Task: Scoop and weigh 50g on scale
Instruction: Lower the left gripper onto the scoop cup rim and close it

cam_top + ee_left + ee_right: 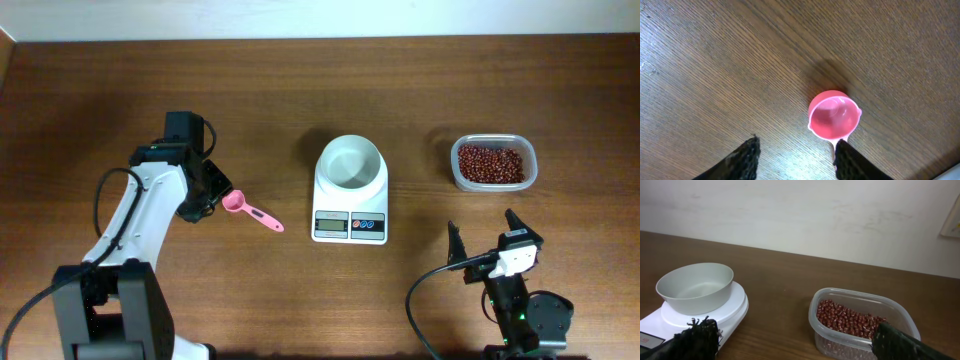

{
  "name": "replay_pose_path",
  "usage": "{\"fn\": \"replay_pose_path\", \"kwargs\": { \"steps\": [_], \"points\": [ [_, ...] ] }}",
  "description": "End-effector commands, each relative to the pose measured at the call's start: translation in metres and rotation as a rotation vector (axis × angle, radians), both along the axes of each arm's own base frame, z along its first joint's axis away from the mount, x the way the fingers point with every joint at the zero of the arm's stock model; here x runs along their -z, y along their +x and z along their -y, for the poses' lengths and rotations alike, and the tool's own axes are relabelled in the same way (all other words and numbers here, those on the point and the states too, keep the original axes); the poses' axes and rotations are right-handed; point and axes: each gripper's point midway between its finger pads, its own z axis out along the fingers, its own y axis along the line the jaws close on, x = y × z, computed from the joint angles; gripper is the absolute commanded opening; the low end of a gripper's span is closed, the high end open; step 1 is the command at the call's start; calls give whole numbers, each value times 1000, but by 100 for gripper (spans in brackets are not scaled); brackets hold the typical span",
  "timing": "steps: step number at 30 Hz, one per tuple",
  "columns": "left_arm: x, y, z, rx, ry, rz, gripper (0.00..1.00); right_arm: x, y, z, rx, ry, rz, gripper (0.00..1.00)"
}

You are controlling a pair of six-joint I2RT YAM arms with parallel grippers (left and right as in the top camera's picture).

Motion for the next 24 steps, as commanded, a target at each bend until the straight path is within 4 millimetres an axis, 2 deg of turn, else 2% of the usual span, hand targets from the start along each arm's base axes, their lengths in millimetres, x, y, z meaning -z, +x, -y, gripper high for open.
{"fn": "replay_pose_path", "kwargs": {
  "steps": [1,5,12,17,19,22,24],
  "points": [
    [2,3,2,2,-4,1,49,2,0,3,15,3,-2,99],
    [6,6,2,2,-4,0,45,2,0,3,15,3,-2,99],
    [31,4,9,7,-44,-70,38,2,0,3,15,3,-2,99],
    [31,7,9,7,-43,-56,40,2,0,3,15,3,-2,99],
    [32,10,13,19,-43,-48,35,2,0,3,15,3,-2,99],
    [38,11,28,73,-23,-54,35,2,0,3,15,3,-2,99],
    [43,11,29,89,12,-65,31,2,0,3,15,3,-2,99]
  ]
}}
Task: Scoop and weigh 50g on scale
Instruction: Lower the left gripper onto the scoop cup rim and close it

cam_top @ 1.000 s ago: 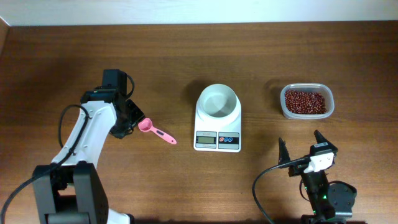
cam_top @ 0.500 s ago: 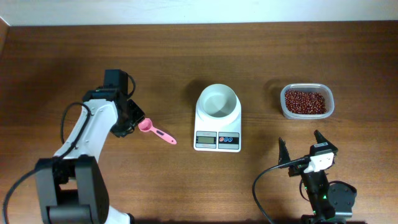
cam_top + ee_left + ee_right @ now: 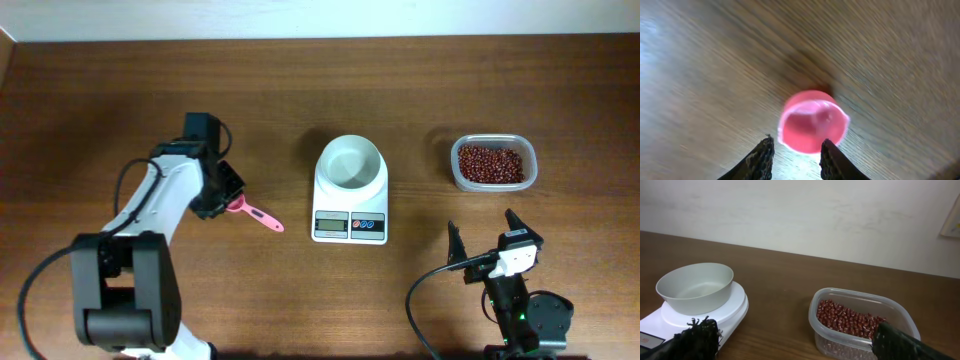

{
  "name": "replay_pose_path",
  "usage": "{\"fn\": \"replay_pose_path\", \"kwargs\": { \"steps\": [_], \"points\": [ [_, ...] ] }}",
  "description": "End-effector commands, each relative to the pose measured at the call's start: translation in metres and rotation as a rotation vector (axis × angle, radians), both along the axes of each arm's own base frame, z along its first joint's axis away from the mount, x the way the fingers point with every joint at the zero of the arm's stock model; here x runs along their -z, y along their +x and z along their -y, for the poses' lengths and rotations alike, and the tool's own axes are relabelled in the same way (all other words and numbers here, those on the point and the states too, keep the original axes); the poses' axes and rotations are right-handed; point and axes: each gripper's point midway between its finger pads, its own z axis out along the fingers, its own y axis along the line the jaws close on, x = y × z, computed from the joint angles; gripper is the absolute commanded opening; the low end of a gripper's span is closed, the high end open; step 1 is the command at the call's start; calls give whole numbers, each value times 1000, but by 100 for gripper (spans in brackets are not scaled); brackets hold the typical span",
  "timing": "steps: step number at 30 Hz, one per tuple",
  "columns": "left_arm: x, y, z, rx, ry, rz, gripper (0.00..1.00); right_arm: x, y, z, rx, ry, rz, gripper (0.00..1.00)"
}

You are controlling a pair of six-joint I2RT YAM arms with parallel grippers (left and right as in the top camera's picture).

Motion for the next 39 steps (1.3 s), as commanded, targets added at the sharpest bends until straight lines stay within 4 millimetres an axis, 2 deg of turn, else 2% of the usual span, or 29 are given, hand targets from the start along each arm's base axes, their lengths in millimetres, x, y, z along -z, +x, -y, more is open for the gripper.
{"fn": "replay_pose_path", "kwargs": {
  "steps": [1,3,10,14,18,20,25,28,30,31,39],
  "points": [
    [13,-1,1,22,51,-33,27,2,0,3,15,3,-2,99],
    [13,-2,0,18,52,-38,25,2,0,3,15,3,-2,99],
    [13,-8,-9,15,106,-64,40,2,0,3,15,3,-2,99],
    [12,-4,-10,14,108,-45,43,2,0,3,15,3,-2,99],
    [16,0,-12,12,124,-38,34,2,0,3,15,3,-2,99],
    [19,0,-12,13,123,-44,33,2,0,3,15,3,-2,99],
    [36,-6,-13,15,127,-89,23,2,0,3,15,3,-2,99],
    [40,0,-13,13,132,-71,18,2,0,3,15,3,-2,99],
    [39,2,-19,10,166,-62,11,2,0,3,15,3,-2,99],
    [39,2,-20,10,169,-62,0,2,0,3,15,3,-2,99],
    [40,1,-13,14,132,-64,0,2,0,3,15,3,-2,99]
  ]
}}
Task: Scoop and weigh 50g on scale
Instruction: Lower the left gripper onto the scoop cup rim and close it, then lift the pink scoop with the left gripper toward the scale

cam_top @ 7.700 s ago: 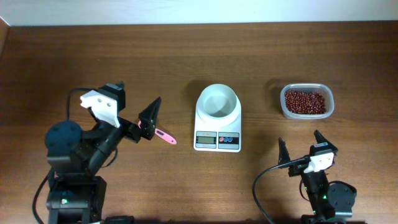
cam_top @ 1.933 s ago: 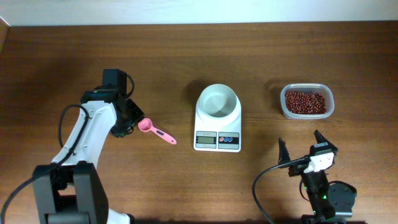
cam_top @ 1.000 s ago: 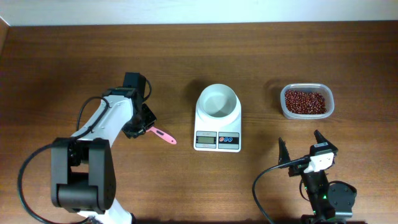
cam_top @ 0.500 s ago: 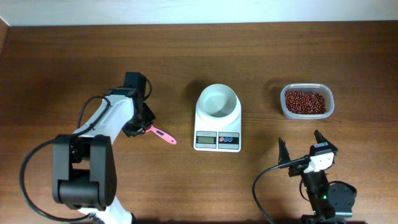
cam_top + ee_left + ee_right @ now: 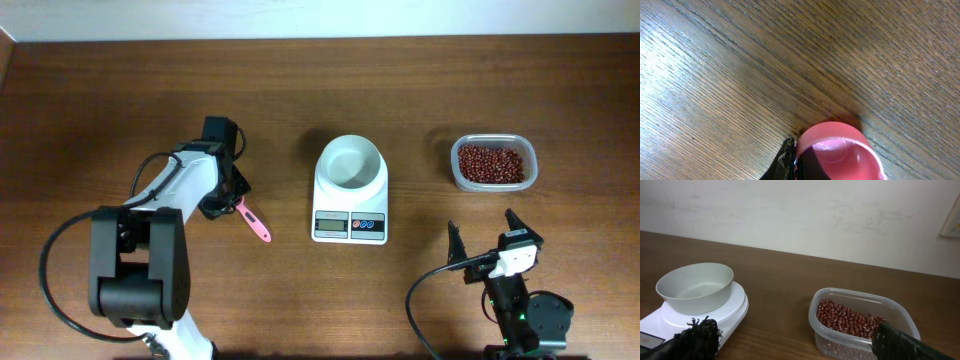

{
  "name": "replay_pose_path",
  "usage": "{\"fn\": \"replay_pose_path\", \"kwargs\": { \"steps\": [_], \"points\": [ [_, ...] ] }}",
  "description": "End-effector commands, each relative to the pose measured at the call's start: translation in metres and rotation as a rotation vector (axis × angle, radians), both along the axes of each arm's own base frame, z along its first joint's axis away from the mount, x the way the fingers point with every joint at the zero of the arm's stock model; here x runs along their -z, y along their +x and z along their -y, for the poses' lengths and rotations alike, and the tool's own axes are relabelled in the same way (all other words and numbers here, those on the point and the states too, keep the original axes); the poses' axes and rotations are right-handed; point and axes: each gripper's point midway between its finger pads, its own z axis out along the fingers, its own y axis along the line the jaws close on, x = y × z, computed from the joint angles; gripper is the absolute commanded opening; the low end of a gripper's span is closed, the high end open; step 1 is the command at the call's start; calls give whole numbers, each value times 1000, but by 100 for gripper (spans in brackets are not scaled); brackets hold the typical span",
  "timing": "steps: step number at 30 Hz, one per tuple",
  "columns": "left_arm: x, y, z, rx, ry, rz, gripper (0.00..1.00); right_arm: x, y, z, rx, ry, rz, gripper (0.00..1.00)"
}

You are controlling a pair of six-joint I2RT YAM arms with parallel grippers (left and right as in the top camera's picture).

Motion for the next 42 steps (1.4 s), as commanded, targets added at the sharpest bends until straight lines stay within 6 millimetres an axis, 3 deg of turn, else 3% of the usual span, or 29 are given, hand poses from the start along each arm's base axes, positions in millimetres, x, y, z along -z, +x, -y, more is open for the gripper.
{"fn": "replay_pose_path", "kwargs": {
  "steps": [1,3,6,7,8,12,14,19,22,23,24,25,27,28,31,35,38,39,42],
  "points": [
    [9,-6,6,-5,-43,-31,0,2,0,3,15,3,-2,99],
    [10,-8,29,-59,-181,-43,0,2,0,3,15,3,-2,99],
    [10,-15,33,-309,-215,-63,0,2,0,3,15,3,-2,99],
    [10,-15,33,-358,-217,-61,4,2,0,3,15,3,-2,99],
    [10,-15,33,-383,-218,-60,19,2,0,3,15,3,-2,99],
    [10,-15,33,-373,-218,-61,39,2,0,3,15,3,-2,99],
    [10,-18,33,-374,-215,-71,61,2,0,3,15,3,-2,99],
    [9,-23,38,-240,-241,-102,64,2,0,3,15,3,-2,99],
    [7,-21,40,-224,-252,-99,70,2,0,3,15,3,-2,99],
    [5,-19,40,-209,-253,-94,68,2,0,3,15,3,-2,99],
    [3,-17,41,-209,-253,-92,55,2,0,3,15,3,-2,99],
    [1,-15,41,-209,-254,-88,34,2,0,3,15,3,-2,99],
    [-1,-13,45,-213,-278,-87,9,2,0,3,15,3,-2,99],
    [-1,-14,47,-233,-294,-90,2,2,0,3,15,3,-2,99],
    [-3,-14,59,-301,-362,-105,0,2,0,3,15,3,-2,99],
    [-11,-11,57,-302,-357,-83,0,2,0,3,15,3,-2,99],
    [-16,-10,56,-426,-360,-70,0,2,0,3,15,3,-2,99],
    [-17,-10,59,-449,-378,-77,6,2,0,3,15,3,-2,99],
    [-17,-11,61,-435,-383,-79,65,2,0,3,15,3,-2,99]
  ]
}}
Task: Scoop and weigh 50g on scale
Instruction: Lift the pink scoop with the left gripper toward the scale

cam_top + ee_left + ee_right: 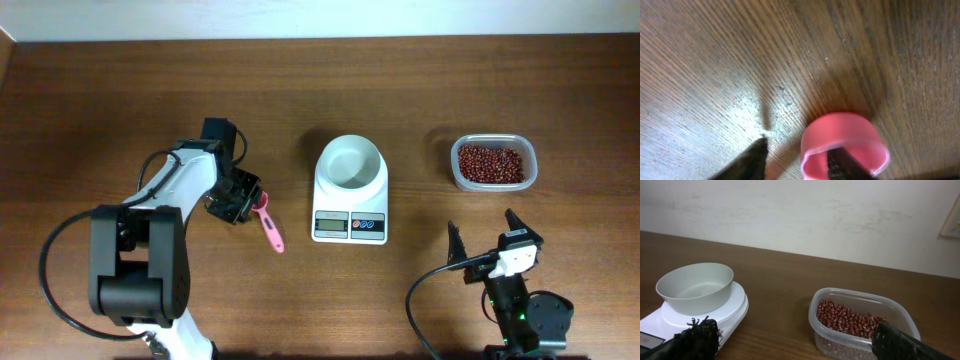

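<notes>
A pink scoop (pixel 266 216) lies on the table left of the white scale (pixel 350 212), its handle pointing toward the front edge. My left gripper (pixel 243 197) sits low at the scoop's cup (pixel 845 142). One finger (pixel 840 162) is inside the cup and the other finger (pixel 747 160) is outside on its left, with a wide gap, so the left gripper (pixel 797 150) is open. A grey bowl (pixel 350 162) stands empty on the scale. Red beans fill a clear container (pixel 492 163). My right gripper (pixel 482 238) hangs open near the front, holding nothing.
In the right wrist view the bowl (pixel 695 287) on the scale is at the left and the bean container (pixel 860 322) is at the right, between the open fingers (pixel 695 335). The wall runs behind the table's far edge.
The scoop has shifted right, toward the scale, and its handle now points more toward the front. My left gripper has turned and its fingers stand wider apart, one inside the cup.
My left gripper was open just left of the scoop, whose handle pointed right. Then it stood over the cup with its fingers closer together. Then it was down at the cup, the handle swung frontward. Now the scoop lies nearer the scale. The right arm stayed still.
</notes>
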{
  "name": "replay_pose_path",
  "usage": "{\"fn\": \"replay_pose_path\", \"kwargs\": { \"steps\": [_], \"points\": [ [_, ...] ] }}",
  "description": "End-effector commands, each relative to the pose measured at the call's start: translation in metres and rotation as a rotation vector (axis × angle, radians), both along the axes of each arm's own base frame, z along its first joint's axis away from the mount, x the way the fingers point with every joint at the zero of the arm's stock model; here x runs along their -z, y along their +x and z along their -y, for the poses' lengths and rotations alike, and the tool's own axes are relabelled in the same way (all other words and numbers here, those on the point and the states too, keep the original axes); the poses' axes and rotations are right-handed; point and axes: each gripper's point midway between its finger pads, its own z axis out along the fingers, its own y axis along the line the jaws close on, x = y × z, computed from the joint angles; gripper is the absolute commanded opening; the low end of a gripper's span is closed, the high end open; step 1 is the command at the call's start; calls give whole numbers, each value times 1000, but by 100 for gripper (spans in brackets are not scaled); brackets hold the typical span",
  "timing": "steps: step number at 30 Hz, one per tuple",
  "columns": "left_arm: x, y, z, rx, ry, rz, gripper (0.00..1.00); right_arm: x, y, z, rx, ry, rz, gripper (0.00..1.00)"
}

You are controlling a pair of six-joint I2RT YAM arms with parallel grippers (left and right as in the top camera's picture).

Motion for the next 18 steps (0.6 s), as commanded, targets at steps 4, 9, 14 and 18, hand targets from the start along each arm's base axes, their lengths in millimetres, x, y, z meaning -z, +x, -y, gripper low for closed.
{"fn": "replay_pose_path", "kwargs": {
  "steps": [4,9,14,18],
  "points": [
    [-14,3,5,-6,-29,16,17,2,0,3,15,3,-2,99],
    [-22,8,1,129,1,86,25,2,0,3,15,3,-2,99],
    [-52,15,-8,232,63,202,41,2,0,3,15,3,-2,99],
    [-70,22,-33,545,246,297,55,2,0,3,15,3,-2,99]
  ]
}}
